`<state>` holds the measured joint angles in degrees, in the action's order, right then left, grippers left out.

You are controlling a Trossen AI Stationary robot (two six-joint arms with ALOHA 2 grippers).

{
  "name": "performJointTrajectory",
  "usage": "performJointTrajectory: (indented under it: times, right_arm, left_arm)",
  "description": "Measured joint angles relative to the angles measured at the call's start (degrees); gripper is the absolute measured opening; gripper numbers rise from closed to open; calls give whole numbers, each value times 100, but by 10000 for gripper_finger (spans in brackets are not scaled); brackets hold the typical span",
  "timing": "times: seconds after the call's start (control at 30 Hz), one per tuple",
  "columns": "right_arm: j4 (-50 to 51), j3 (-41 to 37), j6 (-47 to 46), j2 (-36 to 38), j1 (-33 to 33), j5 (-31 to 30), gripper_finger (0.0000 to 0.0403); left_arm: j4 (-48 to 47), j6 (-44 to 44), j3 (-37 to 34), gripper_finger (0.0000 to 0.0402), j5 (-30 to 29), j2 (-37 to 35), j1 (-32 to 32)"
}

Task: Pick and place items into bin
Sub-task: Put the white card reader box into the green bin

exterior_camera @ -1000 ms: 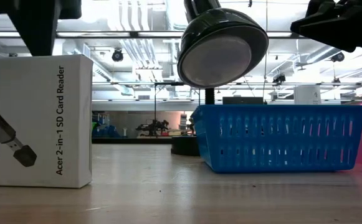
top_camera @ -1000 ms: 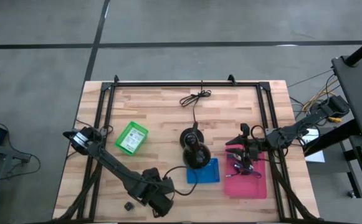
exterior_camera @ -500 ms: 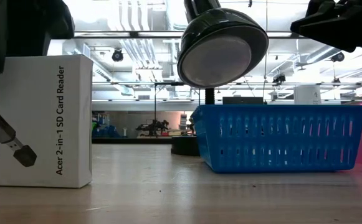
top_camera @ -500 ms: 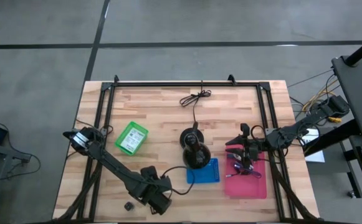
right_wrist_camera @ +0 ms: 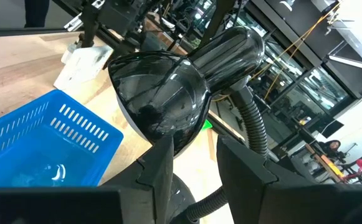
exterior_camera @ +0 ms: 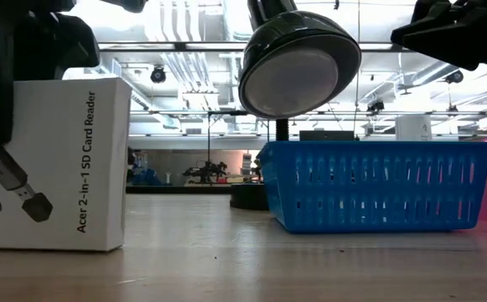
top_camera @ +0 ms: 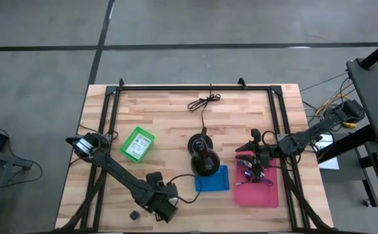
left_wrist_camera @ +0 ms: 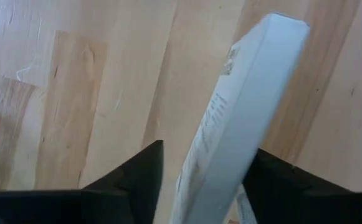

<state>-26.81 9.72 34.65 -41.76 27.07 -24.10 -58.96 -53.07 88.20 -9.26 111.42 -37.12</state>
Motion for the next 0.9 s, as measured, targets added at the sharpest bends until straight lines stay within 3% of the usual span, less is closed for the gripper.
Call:
performJointTrajectory:
  times: [0.37, 0.7, 0.9]
  right_arm:
    - [0, 0, 2, 0, 0, 0, 111]
    - [-4, 0, 4, 0, 0, 0, 111]
    - [-2, 1, 4, 0, 0, 0, 111]
  left_arm:
    - [-63, 283, 21, 25, 76, 0, 20]
    - [-708, 235, 409, 24, 95, -9, 206]
    - [-1925, -924, 718, 25, -96, -24, 347]
